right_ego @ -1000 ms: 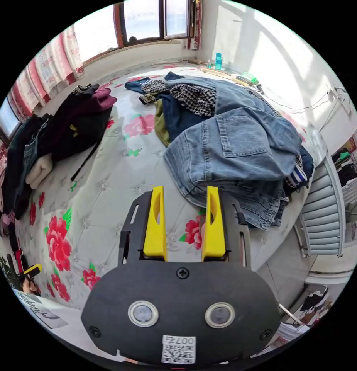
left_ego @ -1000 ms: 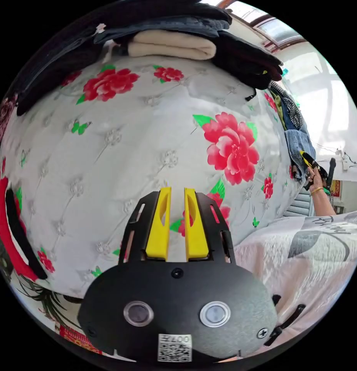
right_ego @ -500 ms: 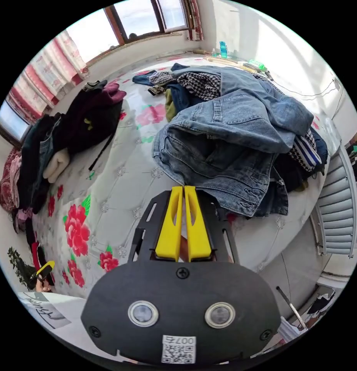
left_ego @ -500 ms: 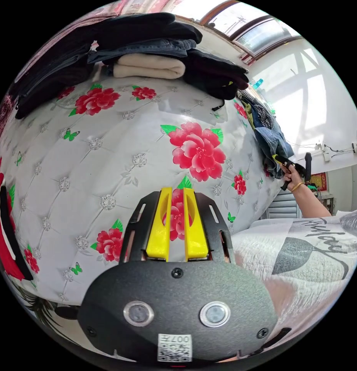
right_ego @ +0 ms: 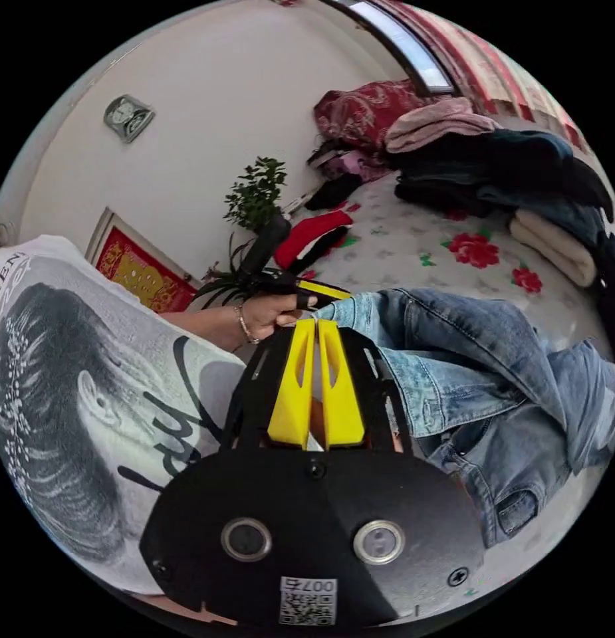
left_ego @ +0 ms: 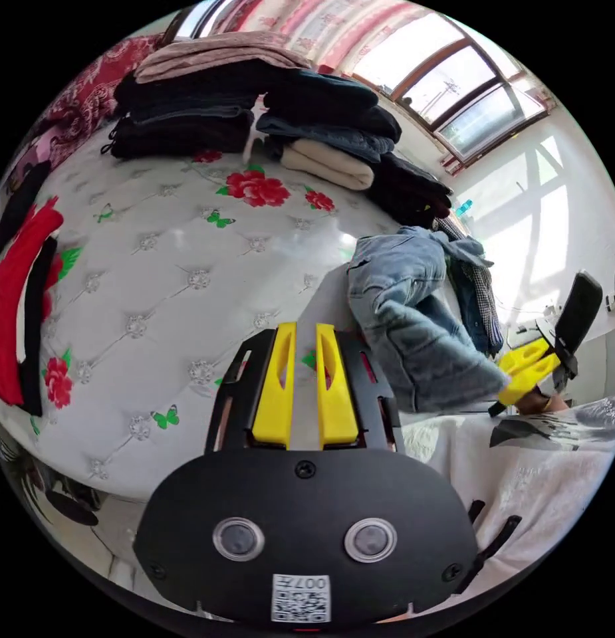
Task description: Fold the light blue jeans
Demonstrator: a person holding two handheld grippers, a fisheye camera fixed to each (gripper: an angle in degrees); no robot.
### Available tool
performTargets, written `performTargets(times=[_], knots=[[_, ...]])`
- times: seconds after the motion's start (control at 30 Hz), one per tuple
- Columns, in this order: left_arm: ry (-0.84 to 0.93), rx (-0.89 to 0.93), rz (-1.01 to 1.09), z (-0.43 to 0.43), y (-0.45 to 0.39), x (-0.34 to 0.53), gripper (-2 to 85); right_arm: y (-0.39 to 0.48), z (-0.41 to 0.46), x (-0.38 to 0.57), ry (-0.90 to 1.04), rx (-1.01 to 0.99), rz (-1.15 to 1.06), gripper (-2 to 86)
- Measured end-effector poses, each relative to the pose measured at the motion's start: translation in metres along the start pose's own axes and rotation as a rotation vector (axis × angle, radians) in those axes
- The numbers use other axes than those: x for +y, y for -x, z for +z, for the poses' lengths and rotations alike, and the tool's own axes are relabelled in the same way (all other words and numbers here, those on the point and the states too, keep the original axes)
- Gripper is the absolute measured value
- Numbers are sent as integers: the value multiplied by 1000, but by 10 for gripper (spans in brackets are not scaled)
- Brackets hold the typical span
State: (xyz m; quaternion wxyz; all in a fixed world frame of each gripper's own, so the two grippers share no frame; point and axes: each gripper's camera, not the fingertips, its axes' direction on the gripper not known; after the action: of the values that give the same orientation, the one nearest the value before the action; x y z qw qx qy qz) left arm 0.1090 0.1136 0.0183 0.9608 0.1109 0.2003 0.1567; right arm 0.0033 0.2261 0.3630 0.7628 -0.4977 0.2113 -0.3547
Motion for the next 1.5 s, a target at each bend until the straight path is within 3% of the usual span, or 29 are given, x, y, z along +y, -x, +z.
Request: performTargets(times=[0.17,0.33,0.47,0.7,0.8,0.9,0.97,1.07,1.17,1.27,1.5], knots=[[-95,-143,-232,-54,79,35,4,-4,20,-13,50,-4,-17,18],[-215,-210,-429,-108,141,77,47,-74,-24,45,-56,226,377,41],[-241,-180,-389,-115,151,69,67,-108,-66,89,-115,413,604,58],[43,-75,-110,-11,121,-12,125,-162,-97,97,-53,743,744,76],[147,-251,-111,27,115,-28,109,-193,-106,95,-57,756,829,81],[213,-276,-85,29,113,-41,60,-216,-104,87,-15,791,831,87],[167,-235,-112,14,116,-41,10,-230,-97,82,16,797,828,88],[-42,-7,-239,-40,128,-34,-5,-259,-84,78,54,754,880,86],[-247,197,-255,-90,126,-28,-9,-267,-78,73,66,835,914,68],[-330,187,-182,-127,104,-38,-9,-268,-85,72,37,763,881,24],[-550,-59,144,-233,19,-40,-10,-147,-211,105,-481,642,581,-1]])
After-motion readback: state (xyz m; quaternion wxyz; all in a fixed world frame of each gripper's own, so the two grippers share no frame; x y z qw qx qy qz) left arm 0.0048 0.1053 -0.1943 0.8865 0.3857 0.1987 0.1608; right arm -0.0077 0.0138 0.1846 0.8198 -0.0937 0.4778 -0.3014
